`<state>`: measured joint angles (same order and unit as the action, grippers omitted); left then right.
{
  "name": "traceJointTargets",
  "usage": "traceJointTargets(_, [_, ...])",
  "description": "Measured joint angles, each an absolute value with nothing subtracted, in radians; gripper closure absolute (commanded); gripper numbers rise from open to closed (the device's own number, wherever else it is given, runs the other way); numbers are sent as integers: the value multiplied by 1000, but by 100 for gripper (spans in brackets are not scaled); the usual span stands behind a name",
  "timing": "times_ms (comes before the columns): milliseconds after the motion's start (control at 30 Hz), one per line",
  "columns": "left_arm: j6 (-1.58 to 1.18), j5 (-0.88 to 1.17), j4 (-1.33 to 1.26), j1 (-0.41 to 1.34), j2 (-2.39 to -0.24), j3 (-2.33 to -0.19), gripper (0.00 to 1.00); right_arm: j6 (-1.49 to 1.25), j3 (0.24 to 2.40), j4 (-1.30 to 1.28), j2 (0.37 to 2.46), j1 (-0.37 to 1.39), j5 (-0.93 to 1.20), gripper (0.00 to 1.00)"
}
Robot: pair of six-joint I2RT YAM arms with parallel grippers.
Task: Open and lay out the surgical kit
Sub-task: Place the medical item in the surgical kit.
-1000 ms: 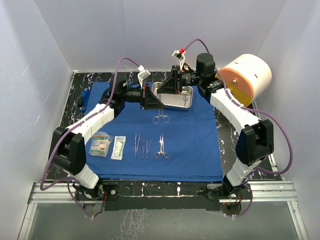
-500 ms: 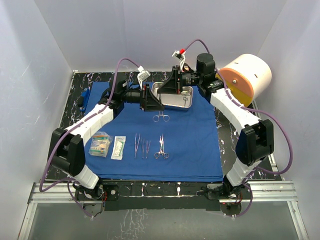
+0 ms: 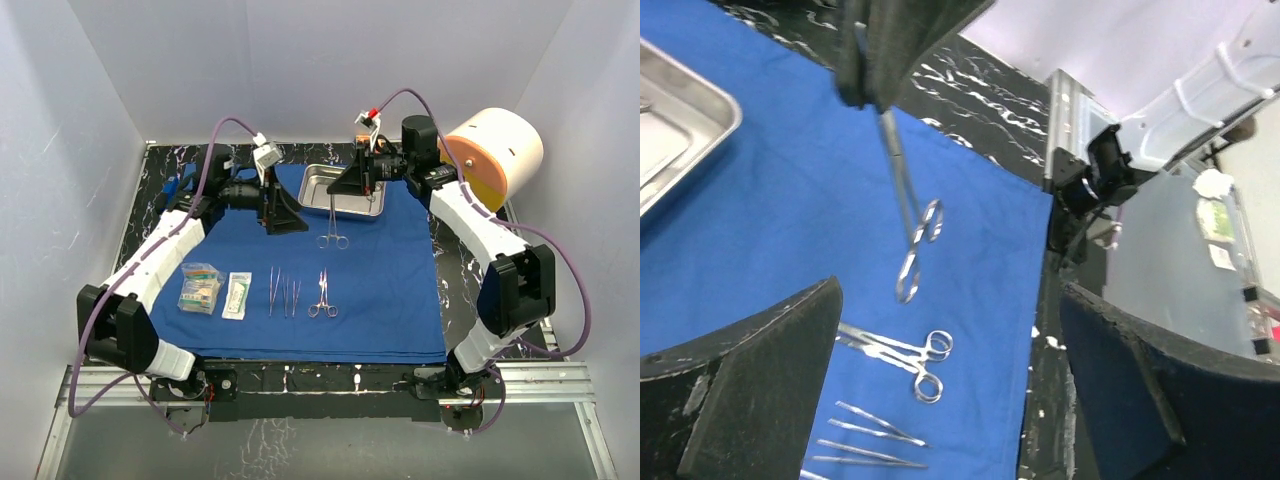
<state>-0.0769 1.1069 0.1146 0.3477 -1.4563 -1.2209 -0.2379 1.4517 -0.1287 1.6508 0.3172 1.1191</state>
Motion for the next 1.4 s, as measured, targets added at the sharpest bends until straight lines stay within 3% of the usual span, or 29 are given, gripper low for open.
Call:
traceJointTargets(333, [121,1056,320,125,-1322,-1238,6,-170,1229,-196,1538,305,1085,100])
traceJointTargets(700, [68,1052,245,-15,-1301,-1198,6,-143,949,-206,1492,305,1092,100])
traceJointTargets(1400, [-11,1063,153,-27,-1301,-1146,7,-95,902,-132,1707,281,1103,100])
